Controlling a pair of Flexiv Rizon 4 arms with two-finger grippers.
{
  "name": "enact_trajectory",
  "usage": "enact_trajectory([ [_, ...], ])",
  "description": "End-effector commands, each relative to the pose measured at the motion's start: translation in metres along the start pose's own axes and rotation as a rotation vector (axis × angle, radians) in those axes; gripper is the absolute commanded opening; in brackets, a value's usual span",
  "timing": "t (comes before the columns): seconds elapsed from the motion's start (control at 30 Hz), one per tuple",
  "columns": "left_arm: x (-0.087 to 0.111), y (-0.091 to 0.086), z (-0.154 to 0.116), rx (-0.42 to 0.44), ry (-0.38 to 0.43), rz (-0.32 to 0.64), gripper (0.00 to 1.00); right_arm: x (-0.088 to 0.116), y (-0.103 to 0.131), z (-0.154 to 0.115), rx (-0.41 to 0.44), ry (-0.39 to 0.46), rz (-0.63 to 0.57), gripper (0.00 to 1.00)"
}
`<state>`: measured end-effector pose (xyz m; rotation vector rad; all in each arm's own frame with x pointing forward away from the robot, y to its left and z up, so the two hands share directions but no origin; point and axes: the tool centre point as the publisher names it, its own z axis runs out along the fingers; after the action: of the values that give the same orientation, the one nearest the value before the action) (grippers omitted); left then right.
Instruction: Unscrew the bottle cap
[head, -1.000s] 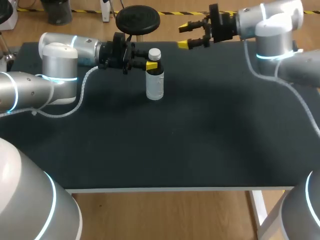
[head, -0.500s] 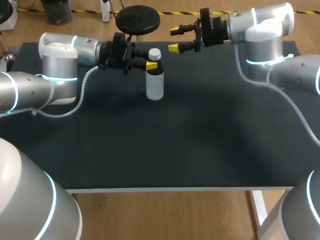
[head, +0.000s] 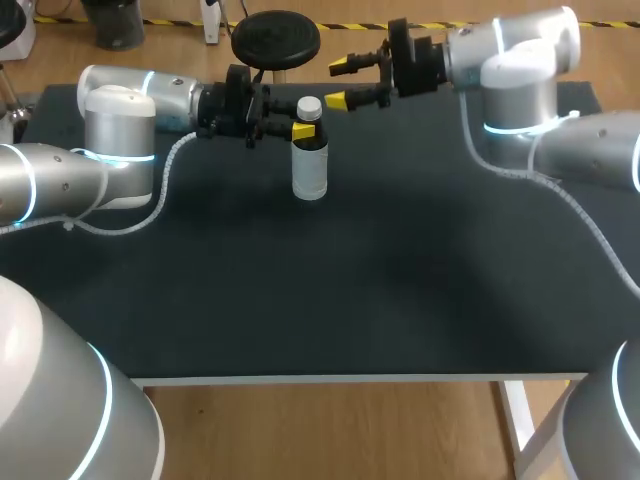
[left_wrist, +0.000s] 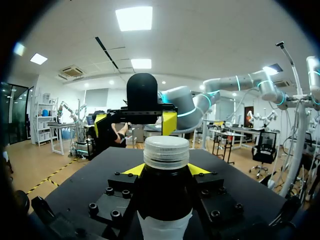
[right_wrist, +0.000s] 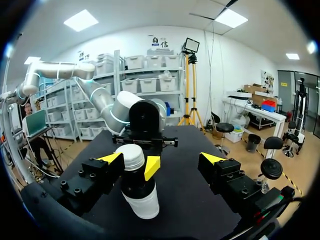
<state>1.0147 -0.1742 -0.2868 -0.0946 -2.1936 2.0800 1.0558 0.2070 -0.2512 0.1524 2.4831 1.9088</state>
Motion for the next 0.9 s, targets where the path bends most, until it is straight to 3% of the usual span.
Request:
enact_trajectory([
  [0.03,-0.003,0.003,-0.001,0.002,0.009,-0.001,0.00,0.012,0.001,-0.002,-0.002,-0.020,0.001,1.00],
  [0.9,-0.003,0.003,-0.001,0.002,0.009,-0.001,0.00,0.034,0.000,0.025,-0.014,0.020,0.005,1.00],
])
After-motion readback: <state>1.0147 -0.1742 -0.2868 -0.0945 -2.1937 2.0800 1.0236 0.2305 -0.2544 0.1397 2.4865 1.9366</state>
